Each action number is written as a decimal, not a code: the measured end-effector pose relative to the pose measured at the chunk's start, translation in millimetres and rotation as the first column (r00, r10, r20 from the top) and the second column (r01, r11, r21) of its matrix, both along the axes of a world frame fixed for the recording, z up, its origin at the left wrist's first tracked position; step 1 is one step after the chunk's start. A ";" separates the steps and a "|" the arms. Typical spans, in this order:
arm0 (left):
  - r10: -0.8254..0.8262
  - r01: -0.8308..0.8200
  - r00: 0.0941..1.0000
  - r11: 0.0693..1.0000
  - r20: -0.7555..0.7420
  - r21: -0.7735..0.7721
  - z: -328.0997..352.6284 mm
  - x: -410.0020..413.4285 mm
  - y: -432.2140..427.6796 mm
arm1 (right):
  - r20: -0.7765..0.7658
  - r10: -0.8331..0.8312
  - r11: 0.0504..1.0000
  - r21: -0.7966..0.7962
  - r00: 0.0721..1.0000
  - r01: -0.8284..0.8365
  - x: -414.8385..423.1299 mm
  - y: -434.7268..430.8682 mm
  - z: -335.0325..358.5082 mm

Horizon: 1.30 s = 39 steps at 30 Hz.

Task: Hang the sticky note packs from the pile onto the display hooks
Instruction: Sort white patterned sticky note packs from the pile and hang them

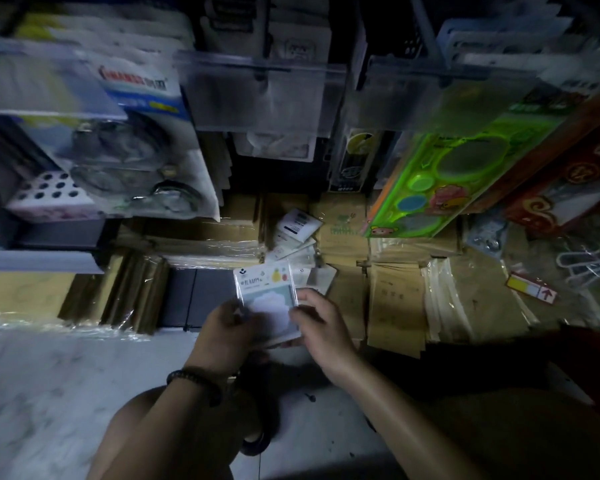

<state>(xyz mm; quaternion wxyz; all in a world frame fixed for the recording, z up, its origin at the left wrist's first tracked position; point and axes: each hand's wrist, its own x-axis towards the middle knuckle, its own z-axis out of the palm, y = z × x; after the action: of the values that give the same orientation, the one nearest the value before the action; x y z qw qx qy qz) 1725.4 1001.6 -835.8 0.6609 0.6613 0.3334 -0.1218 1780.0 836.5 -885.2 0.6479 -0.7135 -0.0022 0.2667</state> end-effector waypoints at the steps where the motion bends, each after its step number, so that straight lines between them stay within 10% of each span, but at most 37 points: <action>1: 0.004 -0.003 1.000 0.997 -0.016 0.081 -5.0 -0.9 6.1 | -0.003 0.013 1.000 -0.009 1.000 -0.013 2.7 1.4 -10.9; 6: 0.062 -0.057 0.998 0.981 -0.018 0.184 -28.9 -1.7 33.0 | -0.042 -0.327 0.829 -0.493 0.944 0.265 45.1 -6.6 -80.0; 10: 0.117 -0.113 0.993 0.986 -0.026 0.127 -6.7 5.0 27.1 | 0.041 -0.200 0.675 -0.718 0.979 0.168 70.5 -16.9 -98.4; 24: 0.097 -0.091 0.995 0.977 -0.024 0.192 -5.8 8.6 30.4 | -0.119 -0.437 0.635 -0.743 0.892 0.211 108.3 12.6 -202.7; 35: 0.049 -0.051 0.999 0.982 0.017 0.182 -8.8 10.8 24.5 | -0.037 -0.452 0.703 -0.630 0.891 0.330 91.1 -36.5 -103.6; 39: -0.005 -0.005 0.999 0.979 0.049 0.202 -3.8 9.8 12.3 | 0.228 -0.296 0.776 -0.510 0.928 0.372 61.6 -44.5 -44.3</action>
<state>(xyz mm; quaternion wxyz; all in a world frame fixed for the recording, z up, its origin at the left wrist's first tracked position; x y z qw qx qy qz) 1735.3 1013.8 -839.6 0.5985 0.7277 0.3274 -0.0710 1841.6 792.0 -929.4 0.4535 -0.8729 0.1568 0.0880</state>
